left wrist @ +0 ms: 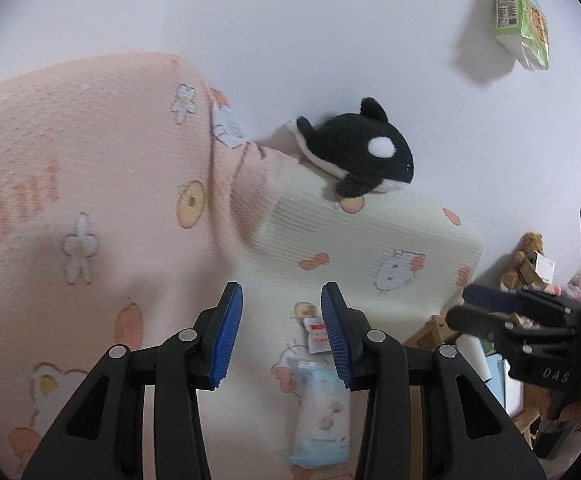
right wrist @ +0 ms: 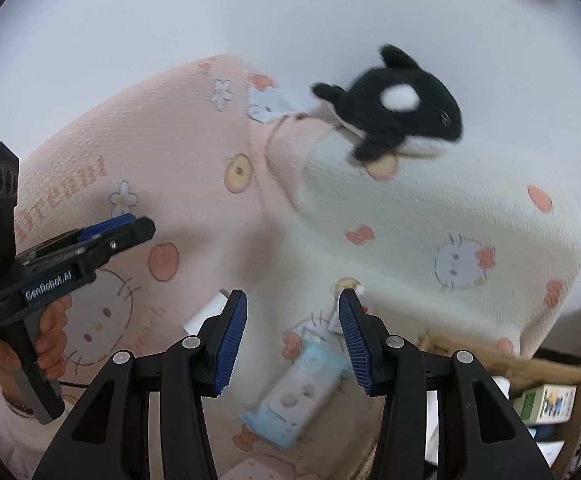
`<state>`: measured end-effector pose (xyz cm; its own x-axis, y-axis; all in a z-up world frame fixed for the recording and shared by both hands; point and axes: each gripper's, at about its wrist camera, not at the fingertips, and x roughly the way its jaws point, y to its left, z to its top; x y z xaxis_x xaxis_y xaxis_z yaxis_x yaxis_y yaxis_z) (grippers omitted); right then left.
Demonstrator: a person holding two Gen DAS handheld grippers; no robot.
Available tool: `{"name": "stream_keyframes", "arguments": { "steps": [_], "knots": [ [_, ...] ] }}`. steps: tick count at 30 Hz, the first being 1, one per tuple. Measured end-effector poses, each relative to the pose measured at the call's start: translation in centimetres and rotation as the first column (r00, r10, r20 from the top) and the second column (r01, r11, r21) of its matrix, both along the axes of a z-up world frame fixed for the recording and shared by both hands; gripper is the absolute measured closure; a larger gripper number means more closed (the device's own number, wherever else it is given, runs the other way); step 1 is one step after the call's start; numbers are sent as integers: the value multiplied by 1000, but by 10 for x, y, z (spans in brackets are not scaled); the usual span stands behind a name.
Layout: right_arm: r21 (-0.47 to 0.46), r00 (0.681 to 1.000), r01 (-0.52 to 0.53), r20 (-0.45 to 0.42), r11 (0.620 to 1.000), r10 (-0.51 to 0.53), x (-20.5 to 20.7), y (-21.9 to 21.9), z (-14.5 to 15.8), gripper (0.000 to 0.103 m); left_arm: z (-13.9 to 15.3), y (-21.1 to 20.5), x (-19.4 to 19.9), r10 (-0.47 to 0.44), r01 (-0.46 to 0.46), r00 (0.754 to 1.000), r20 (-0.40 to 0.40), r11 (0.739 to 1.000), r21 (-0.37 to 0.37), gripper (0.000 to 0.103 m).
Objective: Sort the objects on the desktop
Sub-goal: 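Withdraw the right tool from the box toward the last paper tube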
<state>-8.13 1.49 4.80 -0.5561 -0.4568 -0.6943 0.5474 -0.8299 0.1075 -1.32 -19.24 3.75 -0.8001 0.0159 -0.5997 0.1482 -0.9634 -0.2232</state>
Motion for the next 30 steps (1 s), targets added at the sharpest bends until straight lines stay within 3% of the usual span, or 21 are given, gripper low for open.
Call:
{"name": "stream_keyframes", "arguments": {
  "steps": [4, 7, 10, 17, 24, 27, 30],
  "knots": [
    [-19, 1000, -17, 6, 1000, 17, -4, -20, 5, 59, -1, -7, 4, 25, -25, 1000, 10, 1000, -19, 51],
    [-83, 1000, 1, -18, 997, -2, -3, -26, 1, 59, -6, -16, 8, 42, -42, 999, 9, 999, -5, 48],
    [-112, 998, 58, -26, 992, -61, -3, -29, -15, 59, -17, -21, 4, 55, -55, 998, 38, 998, 6, 45],
    [-192, 999, 29, -16, 981, -33, -6, -57, -50, 59, -57, -26, -11, 63, -67, 987, 145, 998, 22, 45],
    [-218, 999, -12, -45, 976, 3, -1, -78, -95, 59, -99, -52, -25, 119, -148, 959, 258, 984, 97, 45],
    [-243, 1000, -22, 1, 970, 23, -5, -81, -127, 59, -117, -63, -29, 115, -165, 952, 283, 974, 158, 45],
    [-304, 998, -33, 46, 952, 49, -8, -82, -157, 58, -136, -68, -35, 124, -184, 940, 319, 969, 167, 45]
  ]
}}
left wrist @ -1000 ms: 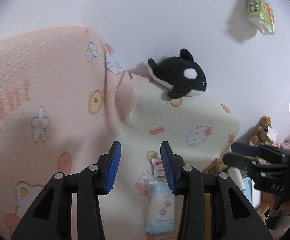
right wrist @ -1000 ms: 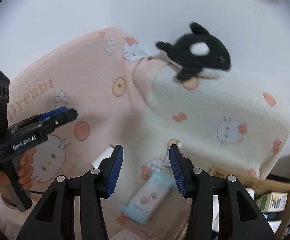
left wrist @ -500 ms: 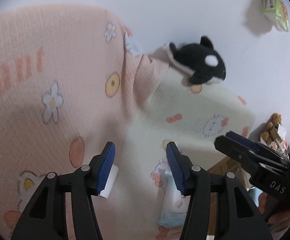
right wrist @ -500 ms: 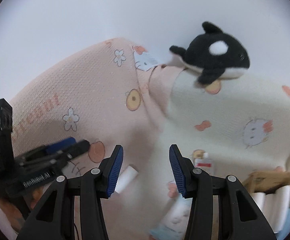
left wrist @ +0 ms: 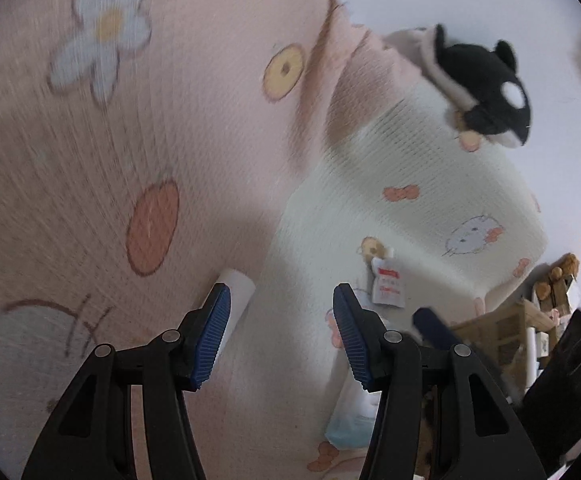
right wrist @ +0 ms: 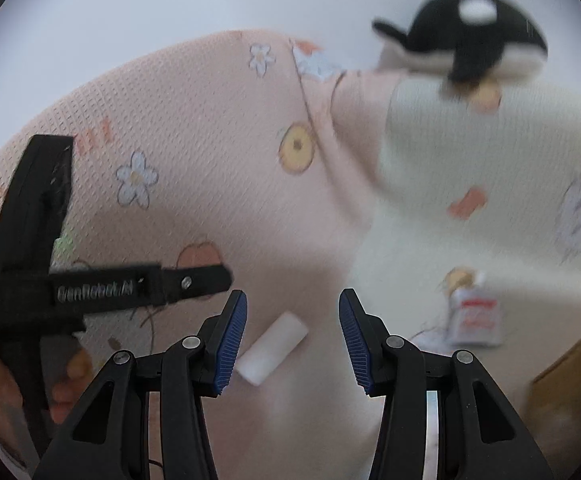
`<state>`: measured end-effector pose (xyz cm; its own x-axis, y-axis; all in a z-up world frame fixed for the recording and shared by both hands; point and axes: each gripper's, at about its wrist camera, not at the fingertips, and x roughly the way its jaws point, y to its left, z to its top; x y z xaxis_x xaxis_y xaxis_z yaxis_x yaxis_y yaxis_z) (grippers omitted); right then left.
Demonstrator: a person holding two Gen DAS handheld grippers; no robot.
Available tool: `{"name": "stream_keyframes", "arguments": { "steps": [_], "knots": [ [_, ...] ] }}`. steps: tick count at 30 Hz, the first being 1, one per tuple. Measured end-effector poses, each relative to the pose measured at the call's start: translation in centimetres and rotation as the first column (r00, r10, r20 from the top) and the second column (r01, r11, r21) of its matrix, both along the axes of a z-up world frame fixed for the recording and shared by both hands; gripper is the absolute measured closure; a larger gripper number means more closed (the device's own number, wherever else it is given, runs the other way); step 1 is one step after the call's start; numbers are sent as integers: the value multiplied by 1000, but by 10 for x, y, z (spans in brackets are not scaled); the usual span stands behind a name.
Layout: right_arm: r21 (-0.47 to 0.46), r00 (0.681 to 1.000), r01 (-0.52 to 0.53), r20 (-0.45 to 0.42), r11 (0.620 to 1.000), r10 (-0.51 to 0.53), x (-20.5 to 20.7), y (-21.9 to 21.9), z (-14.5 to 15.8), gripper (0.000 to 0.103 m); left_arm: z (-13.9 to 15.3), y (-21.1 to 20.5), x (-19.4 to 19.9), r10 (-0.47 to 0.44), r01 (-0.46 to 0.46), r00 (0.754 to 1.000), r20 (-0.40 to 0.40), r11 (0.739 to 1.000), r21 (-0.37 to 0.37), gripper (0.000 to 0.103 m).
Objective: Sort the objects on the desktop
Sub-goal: 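Withdraw the right tool from the box toward the last paper tube, then lower the open right tool around the last white paper tube and close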
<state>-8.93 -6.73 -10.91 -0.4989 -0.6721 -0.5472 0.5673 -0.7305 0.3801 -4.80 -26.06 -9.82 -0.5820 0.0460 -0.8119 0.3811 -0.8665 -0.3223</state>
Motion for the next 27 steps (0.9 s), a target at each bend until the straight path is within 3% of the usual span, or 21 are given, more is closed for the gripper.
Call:
{"name": "stream_keyframes", "arguments": {
  "steps": [10, 17, 20, 23, 27],
  "knots": [
    [-68, 983, 21, 182, 997, -8, -19, -3, -65, 58, -58, -8, -15, -1, -4, 993, 116, 999, 42, 45],
    [-55, 949, -38, 310, 998, 54, -27, -22, -106, 58, -79, -8, -24, 0, 1, 990, 139, 1000, -4, 45],
    [-71, 935, -69, 342, 995, 90, -25, -26, -119, 58, -90, -6, -27, -12, 18, 985, 172, 999, -37, 45],
    [-80, 929, -104, 348, 991, 126, -23, -31, -126, 58, -104, -7, -29, -14, 16, 977, 213, 1000, -8, 45],
    [-99, 918, -130, 364, 987, 158, -20, -36, -132, 58, -114, -7, -31, 8, 6, 966, 257, 998, -56, 45]
  ]
}}
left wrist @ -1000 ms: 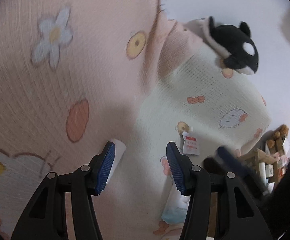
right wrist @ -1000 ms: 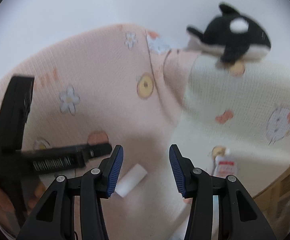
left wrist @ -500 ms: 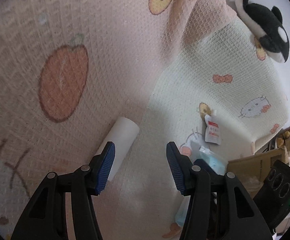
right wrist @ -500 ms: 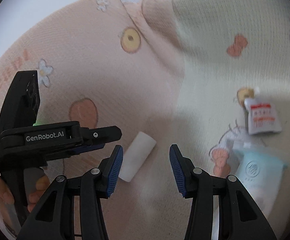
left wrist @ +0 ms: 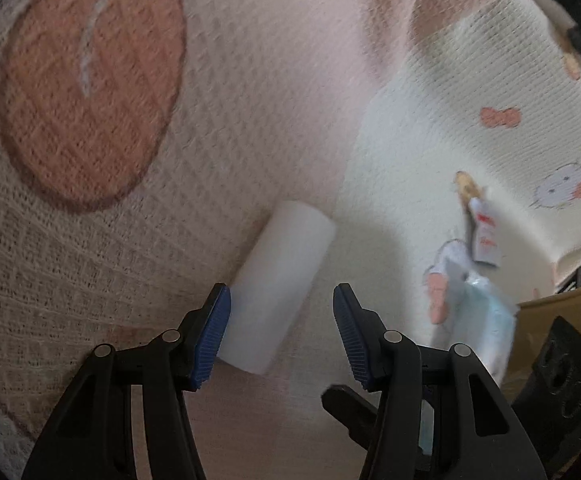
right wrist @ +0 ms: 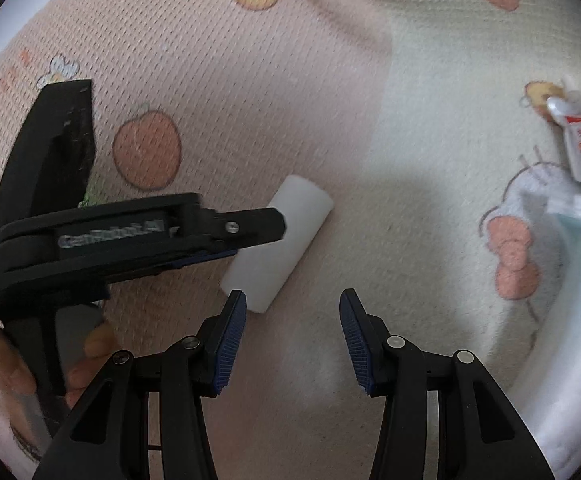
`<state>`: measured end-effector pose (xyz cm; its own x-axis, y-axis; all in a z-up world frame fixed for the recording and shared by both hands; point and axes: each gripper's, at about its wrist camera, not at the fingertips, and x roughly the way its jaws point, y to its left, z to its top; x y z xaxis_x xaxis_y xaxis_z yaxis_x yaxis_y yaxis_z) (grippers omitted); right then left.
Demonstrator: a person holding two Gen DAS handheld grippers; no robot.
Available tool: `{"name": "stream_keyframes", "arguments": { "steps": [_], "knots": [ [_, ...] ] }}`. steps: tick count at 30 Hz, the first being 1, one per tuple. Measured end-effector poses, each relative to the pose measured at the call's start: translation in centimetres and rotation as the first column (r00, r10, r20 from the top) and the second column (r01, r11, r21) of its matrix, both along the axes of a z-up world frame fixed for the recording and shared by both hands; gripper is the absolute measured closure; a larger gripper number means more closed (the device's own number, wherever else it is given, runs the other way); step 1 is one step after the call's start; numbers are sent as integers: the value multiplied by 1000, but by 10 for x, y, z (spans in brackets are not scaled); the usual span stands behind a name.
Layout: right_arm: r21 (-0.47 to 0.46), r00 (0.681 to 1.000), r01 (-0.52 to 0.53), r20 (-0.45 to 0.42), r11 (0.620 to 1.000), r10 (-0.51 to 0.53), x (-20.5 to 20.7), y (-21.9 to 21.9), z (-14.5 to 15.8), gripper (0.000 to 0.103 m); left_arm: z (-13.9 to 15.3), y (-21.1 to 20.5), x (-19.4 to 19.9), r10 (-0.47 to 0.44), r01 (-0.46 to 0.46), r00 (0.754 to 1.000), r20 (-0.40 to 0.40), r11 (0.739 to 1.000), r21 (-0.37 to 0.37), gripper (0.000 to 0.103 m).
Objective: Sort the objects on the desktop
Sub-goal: 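Lower the open right tool around the last white paper tube and close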
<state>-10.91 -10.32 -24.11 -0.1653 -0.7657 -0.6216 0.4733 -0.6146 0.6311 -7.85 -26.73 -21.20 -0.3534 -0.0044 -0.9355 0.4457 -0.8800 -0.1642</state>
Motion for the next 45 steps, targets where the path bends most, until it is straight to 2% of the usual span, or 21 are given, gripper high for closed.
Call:
{"name": "stream_keyframes", "arguments": {
  "steps": [6, 8, 11, 13, 19, 27, 38, 41, 42, 45],
  "knots": [
    [-5, 999, -5, 38, 1000, 5, 3, 0, -9, 58, -13, -5, 2, 4, -4, 1000, 20, 1000, 22, 46],
    [-14, 999, -8, 44, 1000, 8, 3, 1, -9, 58, -17, -5, 3, 8, -9, 1000, 29, 999, 42, 54],
    [-31, 998, -11, 58, 999, 13, 2, 3, -9, 58, -17, -4, 4, 12, -16, 999, 39, 997, 78, 56],
    [-25, 997, -13, 71, 1000, 15, 2, 5, -11, 58, -16, 1, 3, -12, 9, 999, 35, 996, 86, 57],
    [-12, 996, -24, 89, 1000, 25, 3, 10, -14, 58, -18, 23, 0, -93, 85, 995, 37, 980, 179, 57],
    [20, 992, -37, 120, 999, 34, 4, 17, -19, 58, -19, 43, 1, -157, 144, 985, 66, 975, 170, 57],
    [32, 993, -71, 100, 997, 68, 11, 25, -17, 58, -21, 40, 17, -163, 136, 983, 87, 958, 254, 57],
    [35, 993, -72, 100, 997, 68, 11, 27, -17, 59, -14, 36, 15, -141, 126, 989, 50, 967, 222, 52],
    [37, 993, -73, 96, 997, 70, 11, 28, -16, 59, -13, 35, 13, -129, 117, 991, 40, 970, 212, 47],
    [39, 993, -73, 94, 997, 69, 11, 30, -15, 59, -15, 27, 7, -77, 73, 997, 13, 973, 219, 47]
  ]
}}
